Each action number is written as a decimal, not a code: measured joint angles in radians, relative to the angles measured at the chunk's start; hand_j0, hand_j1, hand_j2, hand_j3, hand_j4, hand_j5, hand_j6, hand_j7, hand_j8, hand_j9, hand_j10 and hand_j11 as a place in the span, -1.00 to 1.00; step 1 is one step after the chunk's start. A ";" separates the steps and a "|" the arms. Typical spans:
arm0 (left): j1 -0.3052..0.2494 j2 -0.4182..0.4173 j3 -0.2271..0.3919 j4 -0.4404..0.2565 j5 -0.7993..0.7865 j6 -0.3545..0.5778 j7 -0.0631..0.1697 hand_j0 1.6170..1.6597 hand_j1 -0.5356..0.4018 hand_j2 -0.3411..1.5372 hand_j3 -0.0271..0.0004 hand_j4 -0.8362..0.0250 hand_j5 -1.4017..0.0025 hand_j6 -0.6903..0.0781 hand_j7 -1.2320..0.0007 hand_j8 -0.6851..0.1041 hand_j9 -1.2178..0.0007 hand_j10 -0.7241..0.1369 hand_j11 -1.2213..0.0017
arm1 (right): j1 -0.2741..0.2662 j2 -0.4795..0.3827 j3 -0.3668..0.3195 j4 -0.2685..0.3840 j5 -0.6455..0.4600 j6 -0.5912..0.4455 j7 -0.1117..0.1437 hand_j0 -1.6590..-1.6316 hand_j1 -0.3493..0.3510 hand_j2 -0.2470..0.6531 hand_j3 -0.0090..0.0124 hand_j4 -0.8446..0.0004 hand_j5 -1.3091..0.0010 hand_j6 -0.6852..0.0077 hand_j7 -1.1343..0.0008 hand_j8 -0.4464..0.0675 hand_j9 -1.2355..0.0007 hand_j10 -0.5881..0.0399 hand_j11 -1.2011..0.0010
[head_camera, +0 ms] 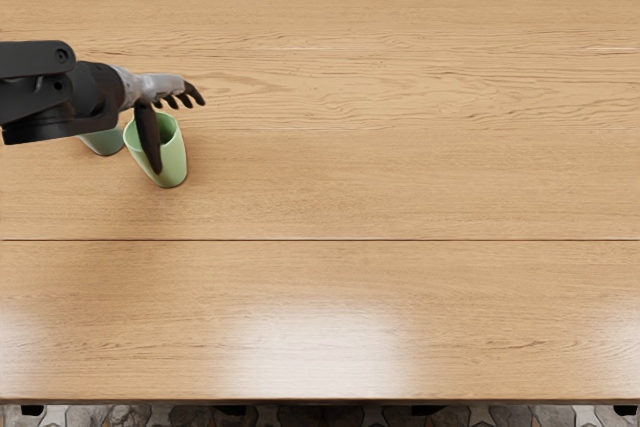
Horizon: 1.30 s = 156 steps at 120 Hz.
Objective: Pick up cup and place in cup with left hand
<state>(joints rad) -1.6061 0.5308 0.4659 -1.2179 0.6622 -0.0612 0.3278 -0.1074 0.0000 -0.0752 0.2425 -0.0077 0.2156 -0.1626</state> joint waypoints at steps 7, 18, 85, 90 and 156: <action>0.001 0.006 0.000 -0.005 0.010 0.002 0.002 0.92 0.32 -0.59 0.97 0.42 0.58 0.21 0.53 0.16 0.52 0.16 0.52 | 0.000 0.000 0.000 0.000 0.000 0.000 0.000 -0.93 -0.95 -0.46 -0.16 0.96 0.97 0.94 0.96 0.68 0.97 0.83 0.97; 0.006 0.013 0.000 -0.014 0.020 0.003 0.005 0.92 0.23 -0.58 0.97 0.34 0.52 0.12 0.45 0.07 0.45 0.08 0.45 | 0.000 0.000 0.000 0.000 0.000 0.000 0.000 -0.93 -0.95 -0.46 -0.16 0.96 0.97 0.94 0.96 0.68 0.97 0.83 0.97; 0.009 0.022 0.007 -0.022 0.032 0.004 0.008 0.83 -0.16 -0.54 0.97 0.03 0.20 -0.17 0.09 0.06 0.10 -0.05 0.10 | 0.000 0.000 0.000 0.000 0.000 0.000 0.000 -0.93 -0.95 -0.46 -0.16 0.96 0.97 0.94 0.96 0.68 0.97 0.83 0.97; 0.001 0.022 0.006 -0.024 0.031 0.004 0.008 0.83 -0.14 -0.54 0.97 0.01 0.20 -0.18 0.08 0.05 0.10 -0.05 0.09 | 0.000 0.000 0.000 0.000 0.000 0.000 0.000 -0.93 -0.95 -0.46 -0.16 0.96 0.97 0.94 0.96 0.68 0.97 0.83 0.97; -0.219 0.229 -0.007 -0.222 0.012 -0.012 0.030 0.88 -0.10 -0.51 0.97 -0.05 0.18 -0.31 0.07 -0.12 0.07 -0.21 0.07 | 0.000 0.000 0.000 0.000 0.000 0.000 0.000 -0.93 -0.95 -0.46 -0.16 0.96 0.97 0.94 0.96 0.68 0.97 0.83 0.97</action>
<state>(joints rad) -1.8252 0.7600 0.4591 -1.4399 0.6745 -0.0734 0.3575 -0.1074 0.0000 -0.0752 0.2426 -0.0077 0.2154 -0.1626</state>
